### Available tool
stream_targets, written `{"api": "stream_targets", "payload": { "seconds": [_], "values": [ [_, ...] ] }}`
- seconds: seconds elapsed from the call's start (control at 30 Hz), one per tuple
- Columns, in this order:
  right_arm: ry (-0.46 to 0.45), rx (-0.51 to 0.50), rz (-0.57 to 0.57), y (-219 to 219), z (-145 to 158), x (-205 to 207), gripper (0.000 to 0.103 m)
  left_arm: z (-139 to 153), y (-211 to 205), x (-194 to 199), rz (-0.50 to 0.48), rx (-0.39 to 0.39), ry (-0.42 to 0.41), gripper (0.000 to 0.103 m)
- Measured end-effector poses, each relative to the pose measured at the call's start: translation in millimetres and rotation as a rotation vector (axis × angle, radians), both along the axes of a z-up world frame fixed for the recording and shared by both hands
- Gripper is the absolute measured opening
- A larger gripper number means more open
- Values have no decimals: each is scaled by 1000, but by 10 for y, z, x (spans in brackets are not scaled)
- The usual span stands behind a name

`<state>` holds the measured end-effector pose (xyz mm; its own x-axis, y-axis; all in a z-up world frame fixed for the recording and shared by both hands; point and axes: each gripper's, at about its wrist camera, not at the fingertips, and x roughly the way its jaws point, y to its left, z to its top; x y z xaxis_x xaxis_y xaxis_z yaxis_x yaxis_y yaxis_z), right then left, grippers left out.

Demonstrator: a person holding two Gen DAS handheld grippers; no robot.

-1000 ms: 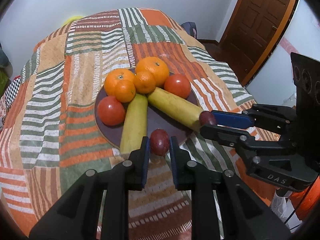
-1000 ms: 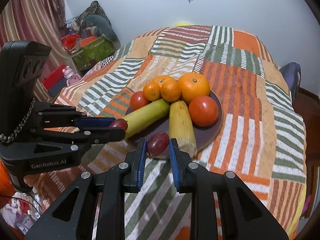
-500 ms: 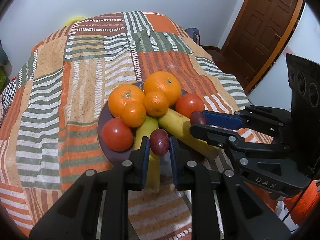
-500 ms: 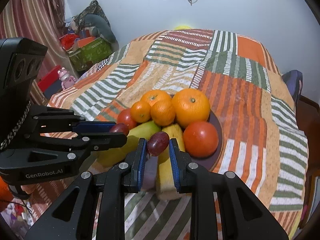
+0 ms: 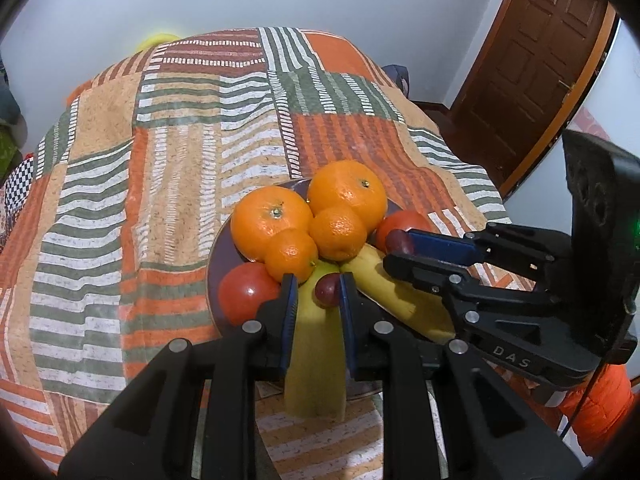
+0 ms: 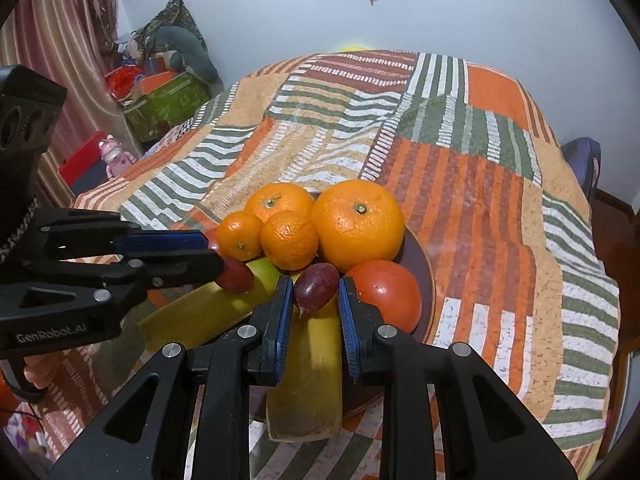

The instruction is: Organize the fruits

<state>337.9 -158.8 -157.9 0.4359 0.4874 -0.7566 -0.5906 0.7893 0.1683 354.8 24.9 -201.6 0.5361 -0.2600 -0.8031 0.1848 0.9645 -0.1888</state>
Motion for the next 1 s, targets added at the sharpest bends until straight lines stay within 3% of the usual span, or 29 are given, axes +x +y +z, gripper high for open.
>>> {"api": "stream_targets", "payload": {
  "seconds": [0.2,0.47,0.8,1.0],
  "values": [
    [28,26,2,-25,44,-22,35,16,40,-35,9,-14,9,20],
    [-10,38,-27,-176,259,-184,35,288,41,-290,28,0,-53,20],
    [-147,95,-67,-410,995,-621,35,1164,64,-930,110,11,-267,20],
    [-274,163,-77,-522,1558,-1098,35,1745,-67,-1498,117,24,-415,20]
  ]
}}
